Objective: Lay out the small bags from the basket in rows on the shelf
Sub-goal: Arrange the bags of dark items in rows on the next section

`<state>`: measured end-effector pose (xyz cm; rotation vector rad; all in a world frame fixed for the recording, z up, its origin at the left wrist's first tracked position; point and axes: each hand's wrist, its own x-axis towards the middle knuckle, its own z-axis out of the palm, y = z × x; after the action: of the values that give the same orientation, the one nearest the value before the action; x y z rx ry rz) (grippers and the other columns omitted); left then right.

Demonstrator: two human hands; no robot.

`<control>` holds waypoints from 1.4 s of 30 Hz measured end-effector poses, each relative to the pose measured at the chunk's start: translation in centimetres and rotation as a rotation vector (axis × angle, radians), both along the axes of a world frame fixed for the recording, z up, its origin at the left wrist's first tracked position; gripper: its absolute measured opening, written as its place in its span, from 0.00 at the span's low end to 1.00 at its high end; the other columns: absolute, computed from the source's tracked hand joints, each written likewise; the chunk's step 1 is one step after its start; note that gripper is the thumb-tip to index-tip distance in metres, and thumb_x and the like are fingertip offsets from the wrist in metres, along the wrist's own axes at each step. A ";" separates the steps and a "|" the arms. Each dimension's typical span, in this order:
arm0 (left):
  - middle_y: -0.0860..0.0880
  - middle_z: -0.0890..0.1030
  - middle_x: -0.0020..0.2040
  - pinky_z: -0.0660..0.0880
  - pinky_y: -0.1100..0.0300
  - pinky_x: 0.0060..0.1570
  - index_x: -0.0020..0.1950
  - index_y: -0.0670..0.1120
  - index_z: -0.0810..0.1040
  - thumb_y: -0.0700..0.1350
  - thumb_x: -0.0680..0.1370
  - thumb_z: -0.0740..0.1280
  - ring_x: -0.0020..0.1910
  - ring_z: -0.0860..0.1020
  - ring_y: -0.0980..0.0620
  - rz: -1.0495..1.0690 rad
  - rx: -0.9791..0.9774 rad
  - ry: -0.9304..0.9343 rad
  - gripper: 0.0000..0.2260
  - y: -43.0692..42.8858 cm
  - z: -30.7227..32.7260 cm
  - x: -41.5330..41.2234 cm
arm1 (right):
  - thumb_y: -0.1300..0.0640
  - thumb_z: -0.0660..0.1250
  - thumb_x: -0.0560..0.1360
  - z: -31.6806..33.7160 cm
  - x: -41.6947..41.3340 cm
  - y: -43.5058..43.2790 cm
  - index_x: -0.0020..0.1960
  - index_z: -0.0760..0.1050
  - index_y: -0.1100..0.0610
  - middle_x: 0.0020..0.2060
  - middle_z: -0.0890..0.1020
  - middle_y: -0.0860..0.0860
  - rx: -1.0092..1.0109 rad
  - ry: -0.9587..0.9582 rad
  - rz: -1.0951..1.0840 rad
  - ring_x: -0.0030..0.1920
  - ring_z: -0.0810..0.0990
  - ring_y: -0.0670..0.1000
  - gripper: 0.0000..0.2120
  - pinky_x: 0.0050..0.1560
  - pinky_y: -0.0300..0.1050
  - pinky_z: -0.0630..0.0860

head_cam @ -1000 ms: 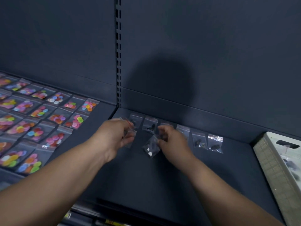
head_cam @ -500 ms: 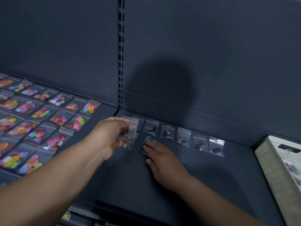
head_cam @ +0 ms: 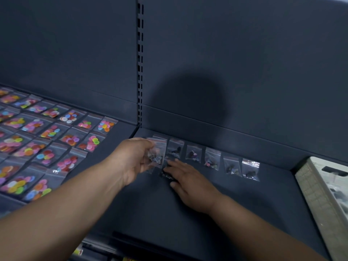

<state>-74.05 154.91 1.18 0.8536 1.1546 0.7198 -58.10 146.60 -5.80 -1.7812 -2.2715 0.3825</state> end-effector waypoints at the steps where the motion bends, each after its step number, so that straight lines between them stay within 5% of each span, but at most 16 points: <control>1: 0.44 0.78 0.37 0.75 0.57 0.36 0.43 0.45 0.75 0.38 0.79 0.61 0.33 0.75 0.49 -0.011 0.004 0.001 0.06 -0.1 0.1 0.1 | 0.54 0.56 0.78 0.2 -0.1 0.0 0.72 0.63 0.53 0.75 0.61 0.50 0.037 0.038 -0.012 0.75 0.55 0.49 0.22 0.74 0.40 0.49; 3: 0.44 0.79 0.37 0.76 0.58 0.35 0.43 0.44 0.76 0.37 0.78 0.62 0.33 0.76 0.49 -0.036 0.017 -0.002 0.07 -0.2 0.2 0.3 | 0.52 0.56 0.76 0.7 -0.4 0.0 0.68 0.70 0.55 0.69 0.70 0.51 0.130 0.239 -0.163 0.71 0.65 0.48 0.21 0.70 0.37 0.56; 5: 0.44 0.79 0.36 0.77 0.60 0.31 0.42 0.44 0.77 0.37 0.78 0.62 0.32 0.77 0.50 -0.057 0.031 0.000 0.07 -0.4 0.3 0.5 | 0.50 0.58 0.75 1.9 -0.9 0.0 0.60 0.75 0.54 0.57 0.79 0.49 0.167 0.666 -0.408 0.59 0.76 0.46 0.17 0.62 0.38 0.68; 8: 0.43 0.80 0.38 0.77 0.59 0.32 0.45 0.43 0.76 0.38 0.78 0.63 0.33 0.77 0.50 -0.117 0.038 -0.014 0.04 -0.8 0.2 1.2 | 0.56 0.65 0.76 3.3 -1.8 0.3 0.52 0.74 0.52 0.41 0.82 0.49 0.019 1.189 -0.529 0.41 0.79 0.45 0.05 0.44 0.40 0.75; 14: 0.45 0.80 0.38 0.78 0.58 0.40 0.45 0.43 0.77 0.39 0.78 0.63 0.34 0.78 0.52 -0.247 0.121 0.013 0.05 -1.9 0.0 2.2 | 0.72 0.63 0.74 3.5 -1.1 -0.3 0.50 0.71 0.58 0.29 0.75 0.52 0.026 1.287 -0.658 0.26 0.74 0.44 0.11 0.30 0.36 0.73; 18: 0.50 0.79 0.40 0.72 0.62 0.37 0.48 0.46 0.78 0.41 0.78 0.64 0.39 0.76 0.53 -0.256 0.441 0.359 0.04 -1.0 -1.6 1.2 | 0.69 0.64 0.73 2.4 0.8 -1.2 0.56 0.72 0.62 0.31 0.78 0.52 -0.007 0.955 -0.813 0.27 0.74 0.43 0.13 0.32 0.36 0.70; 21: 0.51 0.80 0.50 0.70 0.64 0.46 0.56 0.49 0.78 0.44 0.79 0.63 0.48 0.77 0.52 -0.368 0.746 0.715 0.08 -0.6 -3.3 0.0 | 0.61 0.65 0.73 2.2 1.4 -2.0 0.62 0.70 0.56 0.49 0.80 0.51 0.008 0.294 -0.797 0.48 0.79 0.51 0.18 0.47 0.39 0.71; 23: 0.50 0.77 0.56 0.68 0.65 0.51 0.60 0.47 0.77 0.43 0.79 0.61 0.55 0.76 0.51 -0.416 0.872 0.823 0.11 -0.7 -4.2 -0.8 | 0.59 0.63 0.74 2.5 1.0 -2.7 0.63 0.70 0.56 0.58 0.75 0.52 0.120 0.064 -0.744 0.57 0.76 0.54 0.18 0.55 0.43 0.71; 27: 0.49 0.77 0.56 0.71 0.61 0.55 0.57 0.46 0.78 0.42 0.77 0.61 0.57 0.74 0.49 -0.554 1.053 0.877 0.11 -1.0 -5.5 -2.0 | 0.55 0.56 0.76 1.6 0.4 -3.3 0.64 0.73 0.58 0.65 0.73 0.54 0.143 -0.001 -0.464 0.66 0.70 0.55 0.18 0.66 0.38 0.61; 33: 0.46 0.72 0.65 0.61 0.65 0.64 0.62 0.42 0.75 0.45 0.79 0.60 0.66 0.68 0.50 -0.660 1.090 0.958 0.14 -1.5 -6.2 -2.2 | 0.37 0.34 0.69 0.1 0.0 -3.5 0.76 0.54 0.52 0.77 0.54 0.49 -0.097 -0.154 -0.252 0.76 0.49 0.48 0.40 0.74 0.42 0.44; 42: 0.48 0.70 0.68 0.59 0.64 0.66 0.65 0.44 0.73 0.50 0.79 0.60 0.68 0.65 0.51 -0.704 1.064 0.981 0.17 -1.3 -6.0 -1.9 | 0.43 0.49 0.80 0.3 0.9 -3.1 0.77 0.50 0.52 0.77 0.51 0.48 -0.131 -0.190 -0.219 0.76 0.47 0.47 0.28 0.74 0.40 0.42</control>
<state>-75.94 153.63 -4.82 2.5533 1.1047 0.2356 -57.22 143.48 -5.46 -2.1926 -2.1835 0.3400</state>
